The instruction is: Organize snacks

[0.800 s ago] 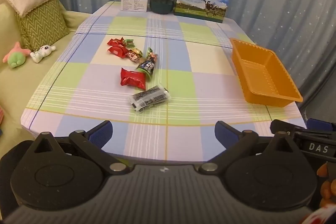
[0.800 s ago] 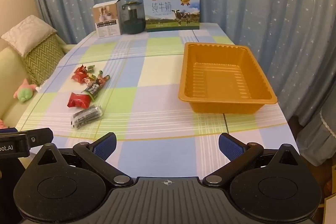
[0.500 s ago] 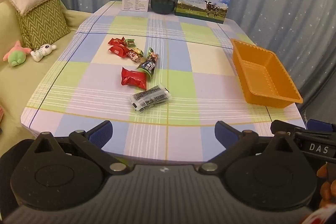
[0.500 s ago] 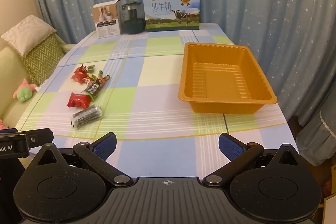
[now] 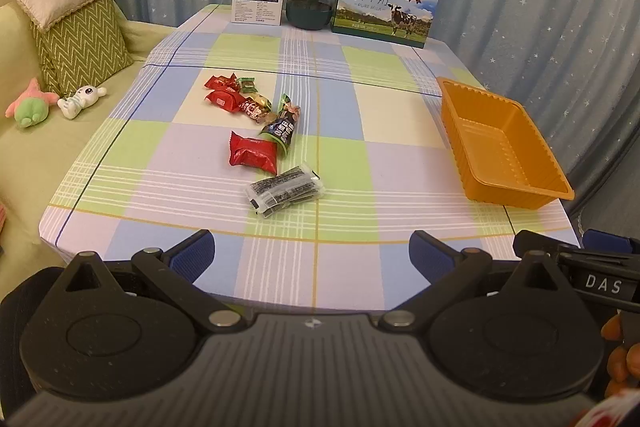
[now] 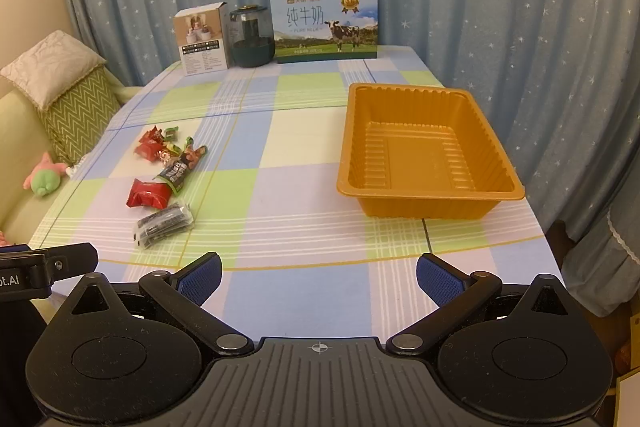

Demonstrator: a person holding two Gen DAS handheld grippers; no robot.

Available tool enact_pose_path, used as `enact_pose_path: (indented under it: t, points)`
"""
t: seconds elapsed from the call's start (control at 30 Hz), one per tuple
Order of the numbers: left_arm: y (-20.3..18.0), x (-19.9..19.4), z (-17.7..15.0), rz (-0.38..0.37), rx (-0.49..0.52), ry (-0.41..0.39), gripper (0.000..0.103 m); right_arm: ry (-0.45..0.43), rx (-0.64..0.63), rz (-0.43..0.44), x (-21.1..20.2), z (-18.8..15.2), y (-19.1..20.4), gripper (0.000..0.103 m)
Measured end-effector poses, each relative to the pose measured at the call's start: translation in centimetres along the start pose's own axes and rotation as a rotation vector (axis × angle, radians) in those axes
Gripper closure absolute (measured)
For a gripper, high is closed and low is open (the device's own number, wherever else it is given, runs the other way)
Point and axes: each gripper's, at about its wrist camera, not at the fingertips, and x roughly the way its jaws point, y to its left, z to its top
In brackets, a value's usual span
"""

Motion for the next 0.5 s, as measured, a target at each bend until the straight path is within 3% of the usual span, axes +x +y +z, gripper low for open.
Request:
enact_pose_path:
  t: [0.5]
  points:
    - [-0.16, -0.13, 0.19, -0.002, 0.001, -0.004, 0.000, 0.000, 0.001, 0.000, -0.01, 0.02, -0.12, 0.000]
